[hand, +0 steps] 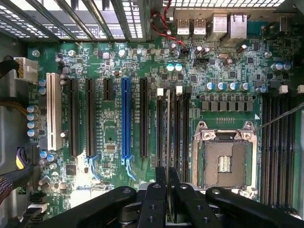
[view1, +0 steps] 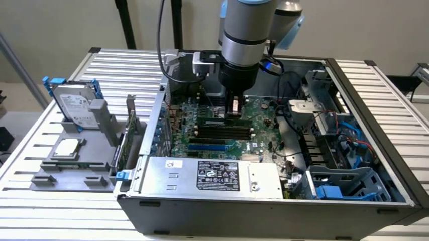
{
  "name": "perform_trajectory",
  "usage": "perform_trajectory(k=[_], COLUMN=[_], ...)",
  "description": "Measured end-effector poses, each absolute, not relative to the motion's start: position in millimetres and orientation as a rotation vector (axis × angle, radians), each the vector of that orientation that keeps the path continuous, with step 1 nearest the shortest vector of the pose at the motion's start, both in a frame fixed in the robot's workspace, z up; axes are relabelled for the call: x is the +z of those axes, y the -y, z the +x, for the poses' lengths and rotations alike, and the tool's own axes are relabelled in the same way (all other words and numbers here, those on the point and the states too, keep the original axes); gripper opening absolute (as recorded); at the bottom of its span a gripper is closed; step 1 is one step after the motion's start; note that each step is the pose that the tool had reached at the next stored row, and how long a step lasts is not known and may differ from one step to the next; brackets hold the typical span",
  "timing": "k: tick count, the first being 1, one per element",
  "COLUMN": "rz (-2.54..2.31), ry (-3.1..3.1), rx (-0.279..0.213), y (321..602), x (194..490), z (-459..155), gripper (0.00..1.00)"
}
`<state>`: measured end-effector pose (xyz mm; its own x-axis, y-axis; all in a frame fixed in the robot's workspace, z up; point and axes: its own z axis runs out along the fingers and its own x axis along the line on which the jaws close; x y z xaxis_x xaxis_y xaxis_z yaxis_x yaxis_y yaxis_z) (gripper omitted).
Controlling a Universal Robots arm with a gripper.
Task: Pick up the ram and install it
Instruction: 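Insert the ram into the slot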
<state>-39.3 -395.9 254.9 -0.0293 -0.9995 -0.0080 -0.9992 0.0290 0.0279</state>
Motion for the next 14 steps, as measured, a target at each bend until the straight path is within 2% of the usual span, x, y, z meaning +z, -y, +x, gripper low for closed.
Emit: perform_trajectory(k=[14], rz=[2.179], ry=[2.241], rx=[-0.037], y=[403.8], x=[246.7], z=[-36.2], gripper=[0.13])
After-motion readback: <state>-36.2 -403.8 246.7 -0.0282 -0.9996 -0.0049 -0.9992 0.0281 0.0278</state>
